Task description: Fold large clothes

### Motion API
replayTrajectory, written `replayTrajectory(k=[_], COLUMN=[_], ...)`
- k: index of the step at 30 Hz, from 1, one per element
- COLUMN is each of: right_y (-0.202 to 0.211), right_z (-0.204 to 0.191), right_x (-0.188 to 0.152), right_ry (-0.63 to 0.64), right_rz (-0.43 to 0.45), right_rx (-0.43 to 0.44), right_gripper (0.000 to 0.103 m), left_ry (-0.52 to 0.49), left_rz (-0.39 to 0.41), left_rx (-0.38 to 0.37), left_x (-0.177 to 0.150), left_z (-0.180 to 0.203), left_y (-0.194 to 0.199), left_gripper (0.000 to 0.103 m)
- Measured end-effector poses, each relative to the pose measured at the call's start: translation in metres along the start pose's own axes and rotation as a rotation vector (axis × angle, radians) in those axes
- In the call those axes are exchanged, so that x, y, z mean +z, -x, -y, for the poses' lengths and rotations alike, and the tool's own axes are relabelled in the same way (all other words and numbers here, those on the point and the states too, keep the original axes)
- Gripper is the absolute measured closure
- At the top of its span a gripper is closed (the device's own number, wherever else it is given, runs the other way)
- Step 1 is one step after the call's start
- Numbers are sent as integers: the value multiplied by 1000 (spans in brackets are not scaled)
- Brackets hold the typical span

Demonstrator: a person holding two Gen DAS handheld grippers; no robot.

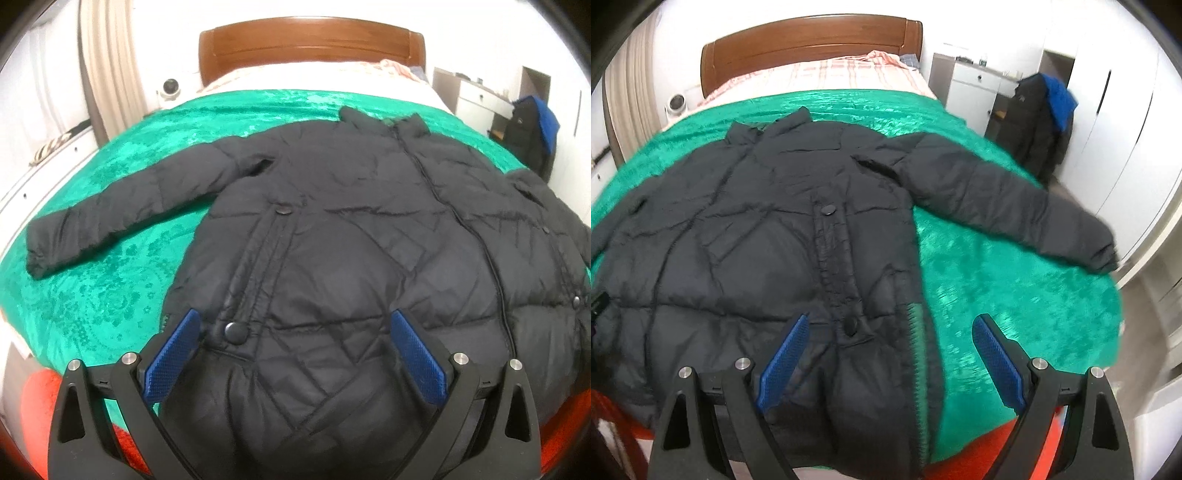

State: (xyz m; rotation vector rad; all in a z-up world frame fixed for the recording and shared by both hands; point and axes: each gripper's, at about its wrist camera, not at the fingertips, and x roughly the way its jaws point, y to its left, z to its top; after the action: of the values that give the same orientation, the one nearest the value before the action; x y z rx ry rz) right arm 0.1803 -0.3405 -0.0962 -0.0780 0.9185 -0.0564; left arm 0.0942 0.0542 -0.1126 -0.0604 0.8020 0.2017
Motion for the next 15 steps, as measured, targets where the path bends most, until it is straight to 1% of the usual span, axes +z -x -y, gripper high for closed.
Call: replayTrajectory(k=[2, 5, 6, 8, 9, 11, 13, 15], right_y=[-4, -10, -14, -19, -24, -32, -43, -61], right_z=[4, 19, 31, 56, 78, 126, 183, 237], right_x=[-2, -2, -1, 3, 6, 8, 4, -8], right_ry=[-20, -98, -152, -232, -302, -451, -644, -836], right_rz=[-10, -15, -10, 9, 30, 72, 116, 134], right_rx=[19, 76, 136, 216, 242, 242, 241, 232], right_gripper=[14, 14, 14, 14, 14, 14, 14, 14], left_ry=[12, 16, 13, 8, 5, 5, 13, 26], left_rz=[7, 13, 13, 9, 6, 6, 8, 7], left_rx=[3, 11, 14, 21, 24, 26, 27, 25], left_x=[0, 1, 1, 0, 0, 0, 0, 1], left_z=[-1, -2, -1, -1, -1, -1, -3, -4], left_y=[1, 1, 1, 0, -1, -1, -2, -2], left_gripper=[0, 0, 0, 0, 0, 0, 0, 0])
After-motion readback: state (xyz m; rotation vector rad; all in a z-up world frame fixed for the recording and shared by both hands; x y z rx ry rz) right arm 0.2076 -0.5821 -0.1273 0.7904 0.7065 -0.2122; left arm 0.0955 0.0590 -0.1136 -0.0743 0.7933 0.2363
